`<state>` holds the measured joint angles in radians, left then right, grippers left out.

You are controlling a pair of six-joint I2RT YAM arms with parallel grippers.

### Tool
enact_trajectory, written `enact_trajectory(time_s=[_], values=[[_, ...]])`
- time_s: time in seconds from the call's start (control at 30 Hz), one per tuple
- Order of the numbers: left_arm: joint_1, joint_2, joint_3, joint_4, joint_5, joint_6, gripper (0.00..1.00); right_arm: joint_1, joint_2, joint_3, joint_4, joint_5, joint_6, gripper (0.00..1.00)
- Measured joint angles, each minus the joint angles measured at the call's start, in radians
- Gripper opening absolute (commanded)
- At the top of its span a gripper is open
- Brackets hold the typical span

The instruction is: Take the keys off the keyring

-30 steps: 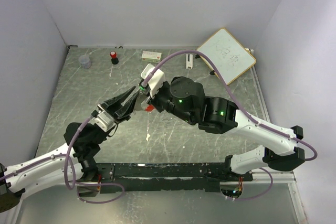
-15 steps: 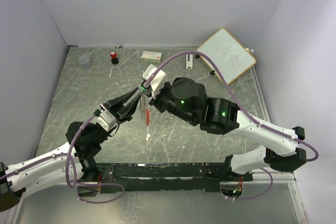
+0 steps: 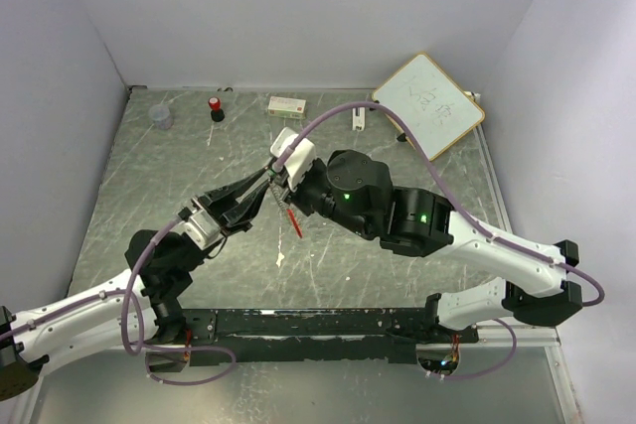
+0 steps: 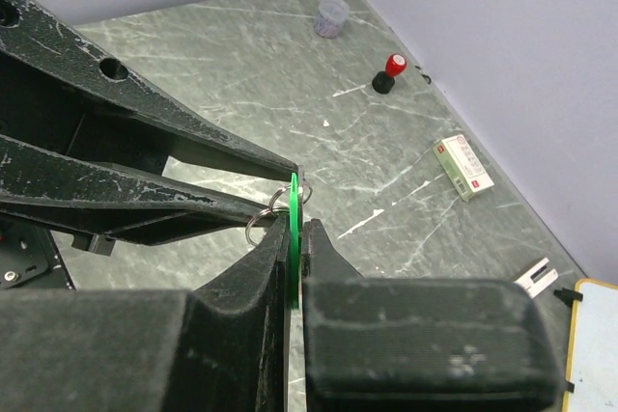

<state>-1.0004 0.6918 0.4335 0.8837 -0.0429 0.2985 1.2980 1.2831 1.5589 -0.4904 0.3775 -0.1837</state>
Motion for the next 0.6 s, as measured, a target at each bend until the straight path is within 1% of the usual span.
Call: enact_trajectory(time_s=[0.6], values=[[0.000,-0.004,0.015,-0.021,0.055,-0.055,0.33,0.000,-0.033,-0.032,0.029,-0.008,-0.024,0.00]])
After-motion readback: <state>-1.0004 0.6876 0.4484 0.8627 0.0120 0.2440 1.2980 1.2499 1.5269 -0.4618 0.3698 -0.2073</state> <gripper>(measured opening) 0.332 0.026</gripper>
